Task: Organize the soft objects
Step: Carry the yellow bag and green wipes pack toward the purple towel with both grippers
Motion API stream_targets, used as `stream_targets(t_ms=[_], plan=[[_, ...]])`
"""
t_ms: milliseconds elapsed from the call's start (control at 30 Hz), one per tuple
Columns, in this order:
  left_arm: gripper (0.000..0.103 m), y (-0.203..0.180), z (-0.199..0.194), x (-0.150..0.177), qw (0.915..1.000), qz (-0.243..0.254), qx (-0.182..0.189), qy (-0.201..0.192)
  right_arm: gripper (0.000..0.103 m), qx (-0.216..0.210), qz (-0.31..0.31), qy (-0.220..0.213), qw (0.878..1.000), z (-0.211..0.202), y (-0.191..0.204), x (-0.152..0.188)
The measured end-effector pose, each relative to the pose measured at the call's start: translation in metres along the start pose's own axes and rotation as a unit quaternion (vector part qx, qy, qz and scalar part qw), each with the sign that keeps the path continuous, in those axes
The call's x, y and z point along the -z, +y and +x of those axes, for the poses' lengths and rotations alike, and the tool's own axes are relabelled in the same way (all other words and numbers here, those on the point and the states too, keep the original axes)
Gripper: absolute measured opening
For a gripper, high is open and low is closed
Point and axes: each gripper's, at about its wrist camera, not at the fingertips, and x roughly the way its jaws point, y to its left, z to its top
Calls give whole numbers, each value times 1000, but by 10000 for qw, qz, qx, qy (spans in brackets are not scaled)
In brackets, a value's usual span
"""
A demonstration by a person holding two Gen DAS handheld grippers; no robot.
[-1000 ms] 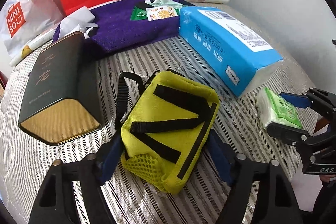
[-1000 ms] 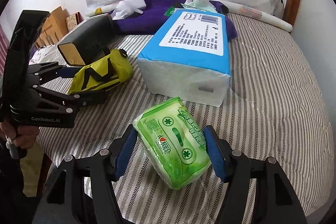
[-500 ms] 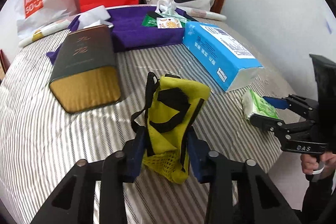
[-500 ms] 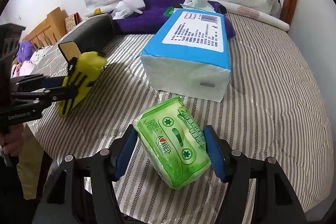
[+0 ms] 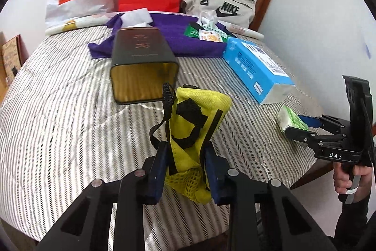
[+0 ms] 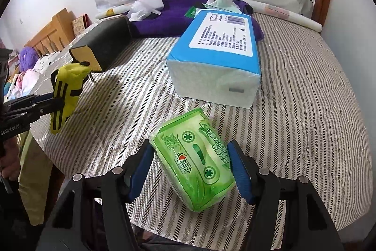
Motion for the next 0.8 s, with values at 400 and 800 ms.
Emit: stream_targets(t_ms=[400, 800], plan=[[29, 16, -29, -16, 9993, -251, 4, -288, 63, -227, -162, -324, 9991, -33, 11, -30], [29, 31, -38, -71, 9980, -271, -159, -544, 63, -489, -351, -530, 9968, -29, 9, -88]])
